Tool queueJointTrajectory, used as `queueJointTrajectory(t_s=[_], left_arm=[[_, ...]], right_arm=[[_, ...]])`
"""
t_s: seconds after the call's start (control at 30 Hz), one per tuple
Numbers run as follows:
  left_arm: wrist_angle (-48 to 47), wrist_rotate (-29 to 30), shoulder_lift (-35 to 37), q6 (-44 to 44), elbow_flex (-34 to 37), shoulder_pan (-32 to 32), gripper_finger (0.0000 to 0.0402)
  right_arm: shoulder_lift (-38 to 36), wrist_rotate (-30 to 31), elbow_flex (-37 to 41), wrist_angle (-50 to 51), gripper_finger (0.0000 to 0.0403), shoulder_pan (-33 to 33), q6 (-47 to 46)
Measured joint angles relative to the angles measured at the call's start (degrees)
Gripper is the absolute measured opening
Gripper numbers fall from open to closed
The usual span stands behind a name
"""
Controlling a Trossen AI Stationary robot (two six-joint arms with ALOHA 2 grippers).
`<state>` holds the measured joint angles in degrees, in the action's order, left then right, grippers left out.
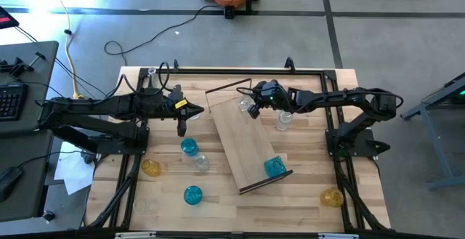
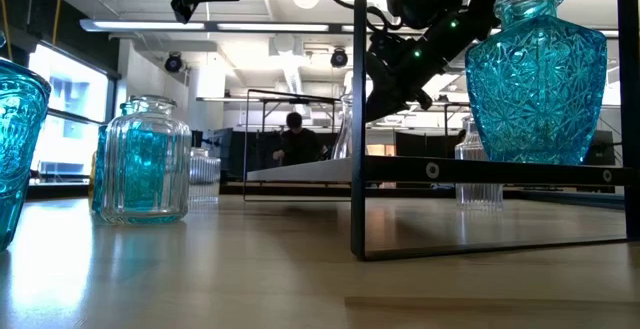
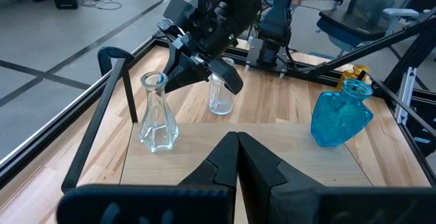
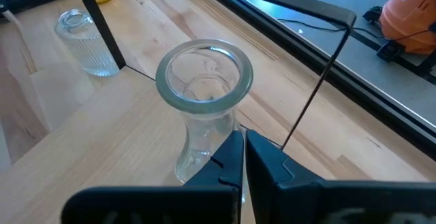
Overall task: Sort vases onto shelf
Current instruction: Put the transparent crystal vase on the shelf, then put the yellow crystal vase on the shelf
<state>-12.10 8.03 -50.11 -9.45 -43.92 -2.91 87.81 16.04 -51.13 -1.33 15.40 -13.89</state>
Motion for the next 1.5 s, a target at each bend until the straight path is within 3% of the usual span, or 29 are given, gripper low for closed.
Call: queueJointTrajectory(t_s=[0.8, 1.0, 1.27, 1.5], left_arm=[[-0.1, -1.09, 0.28, 1.15, 0.03, -0.01, 0.0003], [-1.24, -2.43, 2.77, 1.87, 0.04, -0.01, 0.0003], [-8.87, 2.87, 9.39, 2.37, 0.0, -0.49, 0.0003], [-27.43, 10.31, 12.8, -3.23, -1.8, -4.2, 0.0003]], right_arm=[[-0.14, 0.01, -0.02, -0.21, 0.0, -0.56, 2.36], [-1.88, 2.86, -2.81, 5.62, 0.0, -3.07, 3.67], [-5.1, 10.47, -11.51, 22.26, 0.0, -8.19, 4.25], [-5.95, 10.92, -18.2, 28.0, 0.0, -12.96, 6.21]])
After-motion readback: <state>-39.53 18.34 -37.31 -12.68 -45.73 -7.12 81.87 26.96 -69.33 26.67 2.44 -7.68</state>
